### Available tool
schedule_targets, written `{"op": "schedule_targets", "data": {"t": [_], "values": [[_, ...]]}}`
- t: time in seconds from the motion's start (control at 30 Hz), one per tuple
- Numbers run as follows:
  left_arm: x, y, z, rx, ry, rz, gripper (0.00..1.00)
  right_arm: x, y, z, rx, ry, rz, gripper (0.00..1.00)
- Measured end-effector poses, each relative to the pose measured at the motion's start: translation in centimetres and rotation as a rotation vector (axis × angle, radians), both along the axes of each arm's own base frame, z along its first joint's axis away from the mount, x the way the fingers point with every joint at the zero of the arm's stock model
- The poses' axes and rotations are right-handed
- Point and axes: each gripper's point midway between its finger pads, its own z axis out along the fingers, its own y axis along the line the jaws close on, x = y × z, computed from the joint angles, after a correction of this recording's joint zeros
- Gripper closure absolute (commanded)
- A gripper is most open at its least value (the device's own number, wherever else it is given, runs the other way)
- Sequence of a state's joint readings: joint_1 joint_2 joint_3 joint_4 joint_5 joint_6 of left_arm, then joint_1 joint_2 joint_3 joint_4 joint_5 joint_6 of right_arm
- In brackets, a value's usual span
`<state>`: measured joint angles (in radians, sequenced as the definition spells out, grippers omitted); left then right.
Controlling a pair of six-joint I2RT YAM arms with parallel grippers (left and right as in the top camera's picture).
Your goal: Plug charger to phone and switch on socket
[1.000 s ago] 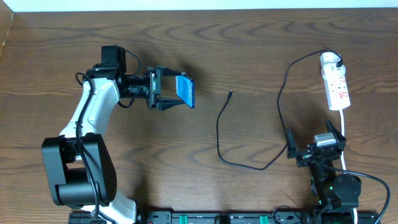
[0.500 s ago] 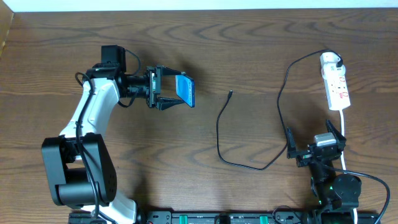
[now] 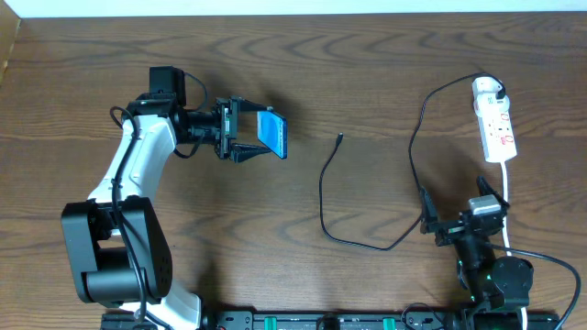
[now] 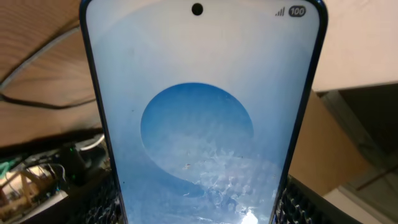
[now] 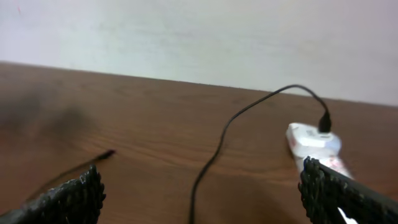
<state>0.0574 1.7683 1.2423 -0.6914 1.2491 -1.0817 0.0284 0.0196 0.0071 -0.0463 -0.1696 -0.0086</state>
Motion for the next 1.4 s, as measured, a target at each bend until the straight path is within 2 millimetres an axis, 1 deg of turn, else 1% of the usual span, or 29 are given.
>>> {"op": "schedule_targets", "data": {"t": [0.17, 0.27, 0.33, 0.4, 0.57, 0.63, 0.83, 0.93, 1.0, 1.07, 1.17, 1.23, 1.37, 1.4], "values": [[0.3, 0.5, -1.1, 0.075, -0.019, 0.009, 0.34, 0.2, 0.6, -1.4, 0.094, 0.091, 0.025, 0.01], [0.4, 0.8, -1.7, 0.115, -0.026, 0.015, 0.34, 0.3, 1.0, -1.6, 0.116, 0.151, 0.045, 0.01], [0.5, 1.0, -2.0, 0.137, -0.027, 0.02, 0.34, 0.6, 1.3, -1.0, 0.129, 0.188, 0.058, 0.01], [0.6, 1.2, -2.4, 0.159, -0.028, 0.024, 0.34, 1.2, 1.7, 0.1, 0.138, 0.224, 0.075, 0.01], [0.7, 1.6, -3.0, 0.202, -0.032, 0.032, 0.34, 3.5, 3.1, 3.2, 0.159, 0.322, 0.154, 0.01], [0.8, 1.8, -3.1, 0.215, -0.033, 0.034, 0.34, 4.3, 3.8, 3.7, 0.171, 0.379, 0.19, 0.01], [0.9, 2.0, -3.4, 0.238, -0.039, 0.036, 0.34, 7.3, 6.3, 4.9, 0.244, 0.632, 0.314, 0.01], [0.8, 2.0, -3.5, 0.241, -0.038, 0.037, 0.34, 8.9, 7.9, 5.9, 0.272, 0.718, 0.38, 0.01], [0.9, 2.0, -3.5, 0.24, -0.038, 0.037, 0.34, 9.8, 9.7, 6.8, 0.272, 0.75, 0.442, 0.01], [0.9, 2.0, -3.5, 0.241, -0.038, 0.037, 0.34, 10.5, 11.8, 7.5, 0.245, 0.744, 0.514, 0.01], [0.8, 2.0, -3.5, 0.24, -0.038, 0.037, 0.34, 11.3, 14.5, 8.4, 0.196, 0.678, 0.617, 0.01], [0.8, 2.0, -3.5, 0.24, -0.037, 0.037, 0.34, 11.4, 15.5, 8.8, 0.183, 0.643, 0.678, 0.01], [0.8, 2.0, -3.5, 0.24, -0.037, 0.037, 0.34, 10.4, 17.4, 9.8, 0.193, 0.609, 0.797, 0.01], [0.9, 2.0, -3.5, 0.24, -0.038, 0.037, 0.34, 10.4, 17.9, 10.1, 0.201, 0.599, 0.813, 0.02]]}}
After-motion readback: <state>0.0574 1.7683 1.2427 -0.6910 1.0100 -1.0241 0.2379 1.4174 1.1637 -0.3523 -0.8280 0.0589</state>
